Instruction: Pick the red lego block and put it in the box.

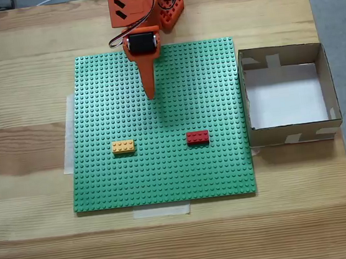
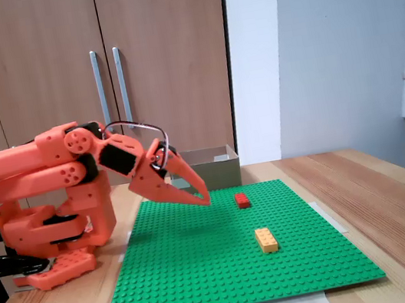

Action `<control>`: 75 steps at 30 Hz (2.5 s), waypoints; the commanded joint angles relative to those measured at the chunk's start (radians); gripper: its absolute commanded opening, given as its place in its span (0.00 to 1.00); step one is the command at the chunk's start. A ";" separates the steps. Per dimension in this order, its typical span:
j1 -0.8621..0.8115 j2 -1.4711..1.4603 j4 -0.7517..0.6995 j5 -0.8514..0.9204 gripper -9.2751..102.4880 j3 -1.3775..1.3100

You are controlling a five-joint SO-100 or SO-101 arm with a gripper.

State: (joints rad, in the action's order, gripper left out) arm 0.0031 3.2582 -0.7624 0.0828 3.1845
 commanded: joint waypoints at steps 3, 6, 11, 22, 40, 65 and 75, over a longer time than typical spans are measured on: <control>0.000 0.006 0.000 0.005 0.07 0.008; 0.000 0.006 0.000 0.005 0.07 0.008; 0.000 0.006 0.000 0.005 0.07 0.008; 0.000 0.006 0.000 0.005 0.07 0.008; 0.023 0.006 0.000 0.029 0.07 0.008; 0.092 -0.397 -0.247 0.014 0.07 -0.488; 0.117 -0.670 -0.379 0.032 0.09 -0.815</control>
State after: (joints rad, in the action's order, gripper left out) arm 0.1227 2.6047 -1.1290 0.1104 2.4314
